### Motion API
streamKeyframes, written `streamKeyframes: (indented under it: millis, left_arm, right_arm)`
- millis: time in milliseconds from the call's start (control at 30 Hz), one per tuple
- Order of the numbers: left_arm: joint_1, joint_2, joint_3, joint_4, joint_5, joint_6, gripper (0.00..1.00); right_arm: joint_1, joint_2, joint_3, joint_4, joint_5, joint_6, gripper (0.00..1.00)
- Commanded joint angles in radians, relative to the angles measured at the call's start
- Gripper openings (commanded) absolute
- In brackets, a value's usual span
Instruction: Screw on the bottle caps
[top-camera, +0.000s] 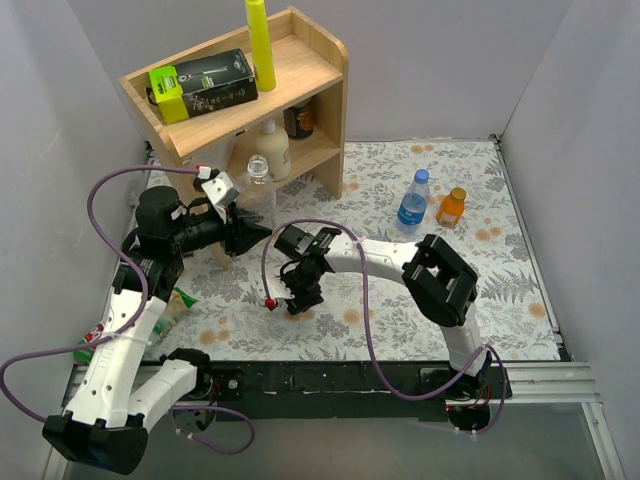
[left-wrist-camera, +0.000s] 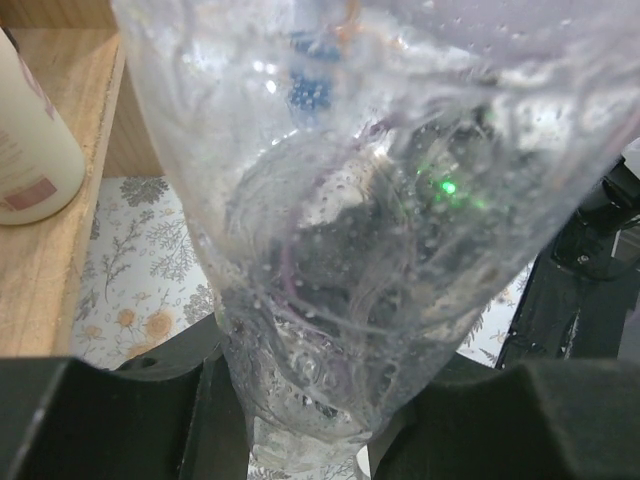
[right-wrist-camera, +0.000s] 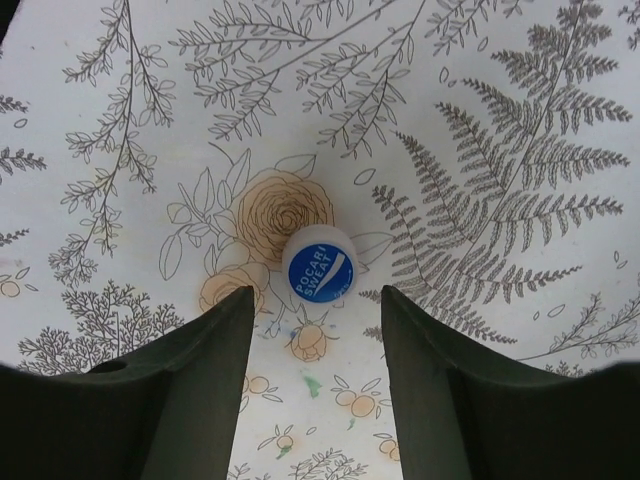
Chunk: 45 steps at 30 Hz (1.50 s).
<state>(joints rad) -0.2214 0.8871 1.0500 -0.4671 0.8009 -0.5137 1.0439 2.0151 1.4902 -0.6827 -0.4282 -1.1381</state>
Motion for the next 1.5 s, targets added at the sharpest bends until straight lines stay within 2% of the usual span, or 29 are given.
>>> streamKeyframes:
  millis: [0,433,900,1033,1167,1367,1467]
  left_arm:
    - [0.007,-0.022,-0.016,0.015,0.040,-0.022,0.00]
    - [0.007,-0.019,-0.036,0.030,0.050,-0.026,0.00]
    - [0.008,-0.004,-0.051,0.070,0.054,-0.039,0.00]
    - [0.008,0.003,-0.054,0.073,0.055,-0.037,0.00]
    - [0.007,0.009,-0.056,0.079,0.055,-0.037,0.01]
    - [0.008,0.024,-0.053,0.085,0.057,-0.025,0.00]
    - [0.007,0.038,-0.048,0.090,0.052,-0.014,0.00]
  right_arm:
    - [0.027,0.017,0.053,-0.002,-0.014,-0.025,0.59]
    - [0.044,0.066,0.065,-0.032,0.023,-0.055,0.48]
    - [0.044,0.039,0.036,-0.038,0.062,-0.055,0.51]
    - [0.042,0.030,0.033,-0.031,0.059,-0.034,0.45]
    - [0.044,0.025,0.022,-0.021,0.065,-0.029,0.43]
    - [0.036,0.016,-0.001,-0.001,0.098,-0.028,0.47]
    - [0.028,0.011,-0.007,-0.003,0.091,-0.028,0.39]
